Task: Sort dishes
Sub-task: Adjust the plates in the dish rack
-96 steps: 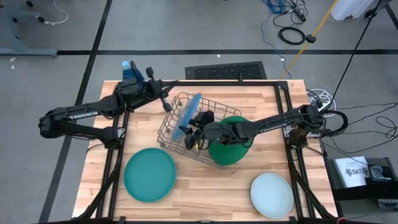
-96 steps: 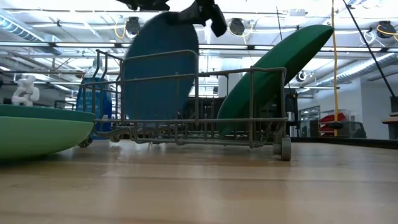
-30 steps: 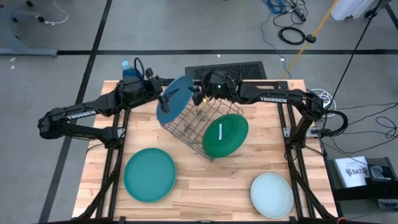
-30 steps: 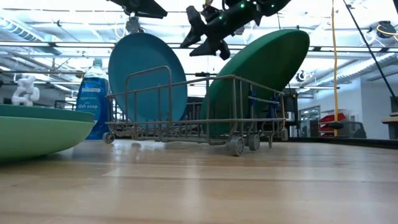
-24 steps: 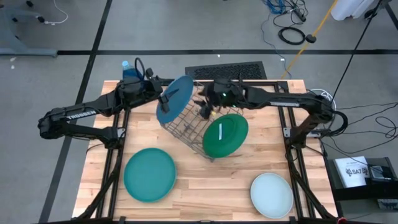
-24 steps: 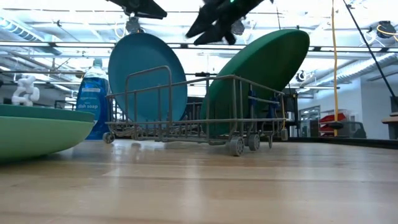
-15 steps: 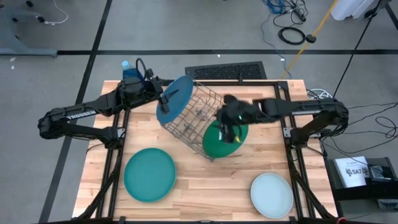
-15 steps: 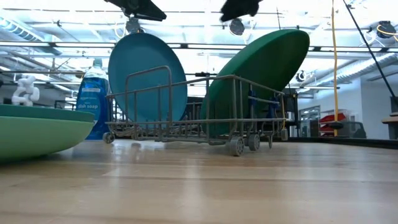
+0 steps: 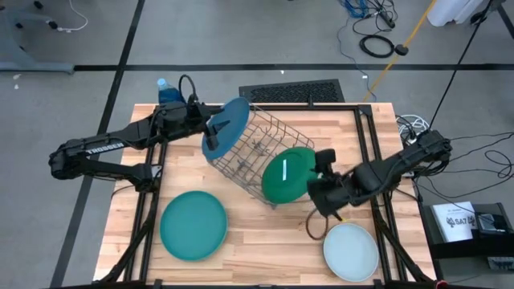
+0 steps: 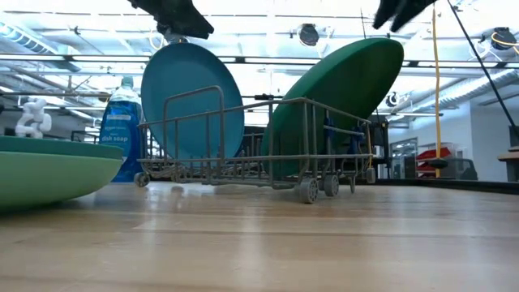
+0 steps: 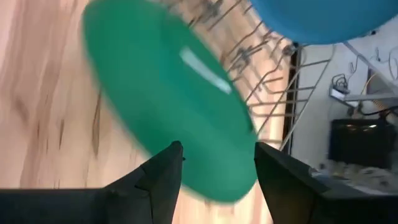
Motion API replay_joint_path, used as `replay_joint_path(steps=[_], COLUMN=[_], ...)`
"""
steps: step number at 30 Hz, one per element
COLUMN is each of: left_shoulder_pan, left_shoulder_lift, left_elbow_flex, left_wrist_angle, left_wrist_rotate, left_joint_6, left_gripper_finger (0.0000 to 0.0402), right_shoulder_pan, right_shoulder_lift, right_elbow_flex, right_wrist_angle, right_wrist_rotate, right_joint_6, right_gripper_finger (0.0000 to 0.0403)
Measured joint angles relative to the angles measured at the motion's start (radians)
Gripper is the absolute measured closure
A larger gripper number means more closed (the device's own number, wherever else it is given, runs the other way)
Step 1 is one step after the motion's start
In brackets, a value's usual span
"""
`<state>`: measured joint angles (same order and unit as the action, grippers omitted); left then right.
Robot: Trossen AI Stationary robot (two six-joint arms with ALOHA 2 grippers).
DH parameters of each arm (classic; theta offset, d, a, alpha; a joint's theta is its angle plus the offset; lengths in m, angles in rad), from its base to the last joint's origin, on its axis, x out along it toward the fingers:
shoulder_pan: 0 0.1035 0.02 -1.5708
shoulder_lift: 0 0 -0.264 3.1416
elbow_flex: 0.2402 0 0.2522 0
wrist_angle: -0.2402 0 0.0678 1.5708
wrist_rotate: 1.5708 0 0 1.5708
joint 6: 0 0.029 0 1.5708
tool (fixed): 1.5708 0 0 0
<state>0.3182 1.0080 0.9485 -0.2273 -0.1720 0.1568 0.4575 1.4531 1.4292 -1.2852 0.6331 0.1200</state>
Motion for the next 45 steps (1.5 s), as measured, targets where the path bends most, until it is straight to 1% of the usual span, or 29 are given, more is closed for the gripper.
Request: replay_joint_path(steps=[5, 7, 10, 12, 16, 21, 23, 25, 27, 29, 33, 37, 43, 45], left_shoulder_pan=[-0.002, -0.008, -0.019, -0.025, -0.033, -0.033, -0.033, -0.033, -0.033, -0.033, -0.033, -0.033, -0.045, -0.050], left_shoulder_lift=[0.000, 0.000, 0.000, 0.000, 0.000, 0.000, 0.000, 0.000, 0.000, 0.000, 0.000, 0.000, 0.000, 0.000], left_elbow_flex=[0.000, 0.000, 0.000, 0.000, 0.000, 0.000, 0.000, 0.000, 0.000, 0.000, 0.000, 0.000, 0.000, 0.000], left_wrist_angle=[0.004, 0.013, 0.036, 0.062, 0.100, 0.103, 0.103, 0.103, 0.103, 0.102, 0.086, 0.077, 0.063, 0.055], left_wrist_rotate=[0.003, 0.003, 0.004, 0.005, 0.013, 0.036, 0.038, 0.043, 0.053, 0.066, 0.068, 0.068, 0.068, 0.068], left_joint_6=[-0.097, -0.105, -0.107, -0.107, -0.099, -0.099, -0.099, -0.099, -0.099, -0.099, -0.098, -0.095, -0.096, -0.095], left_gripper_finger=[0.0198, 0.0198, 0.0198, 0.0198, 0.0198, 0.0198, 0.0198, 0.0198, 0.0198, 0.0198, 0.0198, 0.0198, 0.0198, 0.0198], right_shoulder_pan=[0.059, 0.077, 0.092, 0.095, 0.094, 0.094, 0.092, 0.091, 0.091, 0.087, 0.072, 0.057, 0.054, 0.060], right_shoulder_lift=[0.033, 0.037, 0.047, 0.061, 0.083, 0.091, 0.091, 0.091, 0.091, 0.091, 0.091, 0.091, 0.091, 0.091], right_elbow_flex=[0.000, 0.000, 0.000, -0.001, -0.033, -0.109, -0.141, -0.168, -0.189, -0.203, -0.222, -0.256, -0.257, -0.239], right_wrist_angle=[-0.137, -0.149, -0.130, -0.129, -0.114, -0.082, -0.064, -0.042, -0.010, 0.021, 0.090, 0.177, 0.203, 0.203], right_wrist_rotate=[-0.004, 0.005, 0.045, 0.055, 0.123, 0.194, 0.251, 0.334, 0.407, 0.457, 0.471, 0.474, 0.514, 0.526], right_joint_6=[0.037, 0.051, 0.068, 0.055, 0.029, 0.020, 0.033, 0.059, 0.080, 0.079, 0.080, 0.079, 0.074, 0.061], right_gripper_finger=[0.0188, 0.0177, 0.0157, 0.0146, 0.0134, 0.0139, 0.0145, 0.0153, 0.0162, 0.0175, 0.0213, 0.0266, 0.0366, 0.0389])
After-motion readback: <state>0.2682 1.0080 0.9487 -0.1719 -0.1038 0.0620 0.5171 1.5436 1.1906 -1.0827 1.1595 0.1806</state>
